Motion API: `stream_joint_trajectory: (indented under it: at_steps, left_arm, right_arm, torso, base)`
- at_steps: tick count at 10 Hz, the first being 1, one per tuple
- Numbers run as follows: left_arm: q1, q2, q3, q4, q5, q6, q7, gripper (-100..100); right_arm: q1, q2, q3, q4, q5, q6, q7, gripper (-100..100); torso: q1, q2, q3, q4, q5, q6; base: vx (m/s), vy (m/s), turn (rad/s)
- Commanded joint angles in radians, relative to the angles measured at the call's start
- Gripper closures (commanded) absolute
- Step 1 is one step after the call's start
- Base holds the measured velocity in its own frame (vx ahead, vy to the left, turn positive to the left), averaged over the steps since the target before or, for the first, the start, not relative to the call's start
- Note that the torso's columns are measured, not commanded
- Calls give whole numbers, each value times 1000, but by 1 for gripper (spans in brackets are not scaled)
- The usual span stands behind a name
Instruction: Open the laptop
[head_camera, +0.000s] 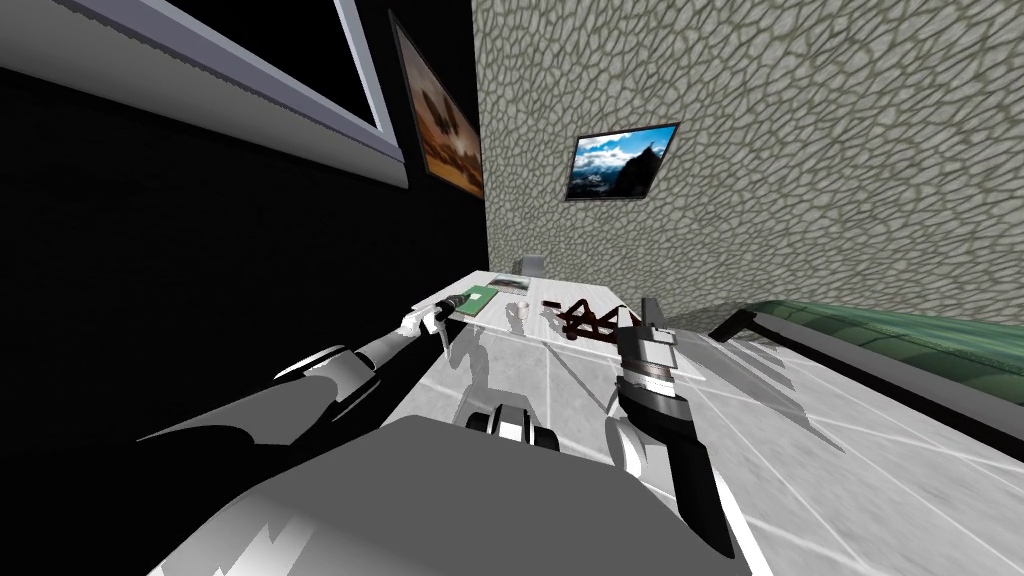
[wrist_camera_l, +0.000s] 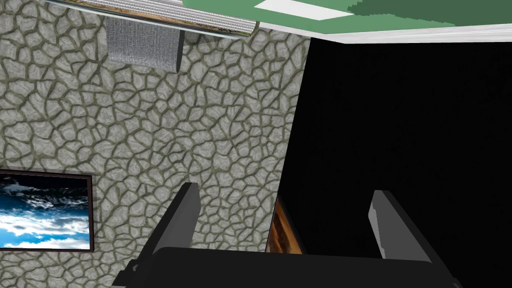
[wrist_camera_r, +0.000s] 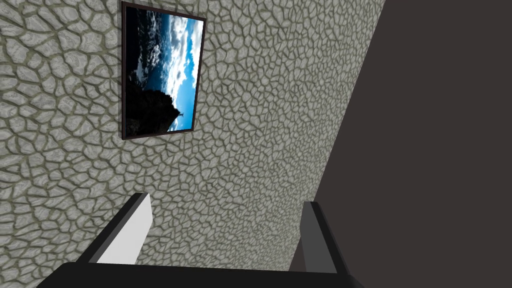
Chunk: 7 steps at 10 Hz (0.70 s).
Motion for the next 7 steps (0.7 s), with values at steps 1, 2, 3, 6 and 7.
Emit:
stream_joint_trajectory:
  at_steps: [1,2,3,6,7]
  left_arm:
    - [-78,8,-44,79,12,-7,5,-100]
    - [-103,8,-44,79,12,-7,5,-100]
    - [-145,12,-94,140,26,-20,13,-100]
    - [-221,12,-110,182,26,-20,13,-100]
    - [-208,13,-108,185,25,-25,13,-100]
  right_arm:
    - [0,0,0,0,0,0,0,0]
    - [0,0,0,0,0,0,0,0]
    - [0,0,0,0,0,0,0,0]
    - [0,0,0,0,0,0,0,0]
    - [0,0,0,0,0,0,0,0]
  torso:
    - [0,1,1,1,0,1]
    - [0,-2,-1,0,0,1]
    - [-1,-3,-2,-1,0,1]
    - [-1,-1,0,0,0,1]
    - [-1,-3,-2,0,0,1]
  base:
    - [-39,5,-19]
    - [-9,2,-15]
    - [-61,1,116]
    - [-42,-2,28]
    - [0,0,0]
